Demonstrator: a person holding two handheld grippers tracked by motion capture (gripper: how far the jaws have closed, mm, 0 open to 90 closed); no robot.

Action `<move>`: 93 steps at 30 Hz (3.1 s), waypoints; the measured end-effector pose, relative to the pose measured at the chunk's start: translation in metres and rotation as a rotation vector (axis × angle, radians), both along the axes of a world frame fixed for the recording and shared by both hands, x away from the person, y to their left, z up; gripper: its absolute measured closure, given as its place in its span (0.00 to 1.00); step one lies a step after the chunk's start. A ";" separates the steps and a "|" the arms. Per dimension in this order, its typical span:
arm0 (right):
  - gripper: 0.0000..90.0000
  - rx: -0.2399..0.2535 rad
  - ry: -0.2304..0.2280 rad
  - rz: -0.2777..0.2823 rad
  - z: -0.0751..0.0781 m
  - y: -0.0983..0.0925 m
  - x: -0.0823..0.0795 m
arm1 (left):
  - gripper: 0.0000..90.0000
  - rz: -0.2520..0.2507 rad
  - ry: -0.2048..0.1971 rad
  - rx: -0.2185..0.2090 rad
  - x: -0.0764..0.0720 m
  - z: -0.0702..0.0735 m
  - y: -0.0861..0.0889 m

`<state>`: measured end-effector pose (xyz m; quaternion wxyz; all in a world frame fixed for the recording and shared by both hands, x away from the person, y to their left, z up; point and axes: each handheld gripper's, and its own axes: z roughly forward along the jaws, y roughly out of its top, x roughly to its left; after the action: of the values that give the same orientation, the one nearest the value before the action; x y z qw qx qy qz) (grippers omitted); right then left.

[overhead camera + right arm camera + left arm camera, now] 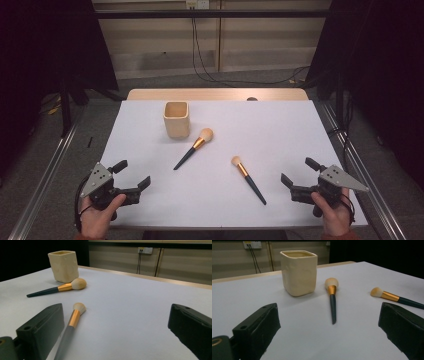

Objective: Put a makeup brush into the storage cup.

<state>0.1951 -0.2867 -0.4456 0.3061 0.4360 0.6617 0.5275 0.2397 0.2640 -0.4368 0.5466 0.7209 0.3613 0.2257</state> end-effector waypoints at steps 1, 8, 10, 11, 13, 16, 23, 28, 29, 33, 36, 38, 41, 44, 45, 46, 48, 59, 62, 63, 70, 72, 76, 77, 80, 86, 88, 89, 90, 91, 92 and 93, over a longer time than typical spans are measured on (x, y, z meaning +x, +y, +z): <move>0.00 0.000 0.000 0.000 0.000 0.000 0.000 | 0.04 0.000 0.000 0.000 0.000 0.000 0.000; 0.00 0.013 0.008 0.002 -0.001 -0.001 0.001 | 0.04 -0.004 -0.001 -0.007 0.001 0.000 -0.002; 0.00 0.013 0.007 0.004 -0.001 0.000 0.001 | 0.04 -0.004 0.012 0.002 0.001 -0.001 -0.003; 0.00 0.013 0.007 0.004 -0.001 0.000 0.001 | 0.04 -0.004 0.012 0.002 0.001 -0.001 -0.003; 0.00 0.006 0.007 0.007 -0.001 0.000 0.002 | 0.05 -0.010 0.017 0.007 0.001 -0.001 -0.004; 0.00 0.000 0.010 0.008 -0.001 0.002 0.001 | 0.05 -0.019 0.016 0.017 0.002 0.000 -0.006; 0.00 -0.002 0.008 0.018 0.000 0.006 0.000 | 0.05 -0.044 0.006 0.017 0.003 0.002 -0.015; 0.00 -0.002 0.008 0.016 0.000 0.007 0.001 | 0.04 -0.063 0.016 -0.003 0.008 0.004 -0.022; 0.00 -0.001 0.014 0.014 -0.001 0.006 0.001 | 0.04 -0.065 0.021 -0.007 0.010 0.004 -0.023; 0.00 -0.002 0.024 0.016 -0.001 0.005 0.001 | 0.04 -0.062 0.016 0.015 0.016 0.006 -0.027; 0.00 0.001 0.016 0.014 -0.001 0.005 0.001 | 0.05 -0.054 -0.012 0.033 0.020 0.011 -0.031; 0.00 -0.005 0.016 0.017 -0.001 0.005 0.001 | 0.05 -0.056 -0.011 0.009 0.023 0.014 -0.033; 0.00 -0.006 0.016 0.019 -0.001 0.006 0.001 | 0.05 -0.067 -0.024 0.026 0.029 0.019 -0.038; 0.00 -0.001 0.015 0.018 -0.001 0.006 0.001 | 0.05 -0.068 -0.025 0.032 0.033 0.018 -0.040; 0.00 -0.002 0.015 0.017 -0.001 0.006 0.001 | 0.05 -0.071 -0.025 0.027 0.039 0.018 -0.043; 0.00 -0.007 0.015 0.020 -0.001 0.005 0.001 | 0.05 -0.072 -0.024 0.031 0.041 0.018 -0.044; 0.00 -0.007 0.017 0.016 -0.001 0.005 0.001 | 0.05 -0.073 -0.024 0.030 0.044 0.018 -0.045; 0.00 0.000 0.014 0.015 -0.001 0.006 0.001 | 0.05 -0.105 -0.040 0.019 0.063 0.024 -0.065; 0.00 0.008 0.015 0.013 -0.001 0.005 0.001 | 0.05 -0.109 -0.044 0.008 0.066 0.026 -0.071; 0.00 0.008 0.015 0.011 -0.001 0.005 0.001 | 0.05 -0.114 -0.046 0.009 0.068 0.027 -0.073; 0.00 0.008 0.013 0.014 -0.001 0.006 0.001 | 0.04 -0.141 -0.080 0.049 0.076 0.029 -0.090; 0.00 0.008 0.013 0.015 -0.001 0.005 0.001 | 0.04 -0.161 -0.045 0.034 0.081 0.029 -0.096; 0.00 0.005 0.011 0.012 -0.001 0.005 0.001 | 0.03 -0.162 -0.048 0.038 0.084 0.033 -0.105; 0.00 0.006 0.011 0.012 -0.001 0.006 0.001 | 0.03 -0.168 -0.045 0.030 0.085 0.034 -0.107; 0.00 0.004 0.010 0.014 -0.001 0.006 0.000 | 0.03 -0.175 -0.045 0.029 0.090 0.036 -0.112; 0.00 0.007 0.010 0.014 -0.001 0.005 0.000 | 0.03 -0.157 -0.031 0.034 0.105 0.030 -0.119; 0.00 0.006 0.009 0.015 -0.001 0.005 0.000 | 0.03 -0.159 -0.029 0.038 0.108 0.028 -0.119; 0.00 0.006 0.009 0.015 -0.001 0.005 0.000 | 0.03 -0.152 -0.025 0.037 0.111 0.026 -0.121; 0.00 0.006 0.012 0.015 -0.002 0.005 0.001 | 0.03 -0.157 -0.015 0.045 0.116 0.024 -0.124; 0.00 0.007 0.012 0.015 -0.002 0.005 0.001 | 0.03 -0.157 -0.009 0.053 0.118 0.024 -0.125; 0.00 0.007 0.012 0.015 -0.002 0.005 0.001 | 0.03 -0.157 -0.009 0.053 0.118 0.024 -0.125; 0.00 0.004 0.011 0.017 -0.002 0.005 0.001 | 0.03 -0.157 -0.007 0.054 0.120 0.024 -0.128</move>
<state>0.1960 -0.2815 -0.4472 0.2969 0.4341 0.6660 0.5290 0.3593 0.1363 -0.4130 0.5440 0.7609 0.2957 0.1943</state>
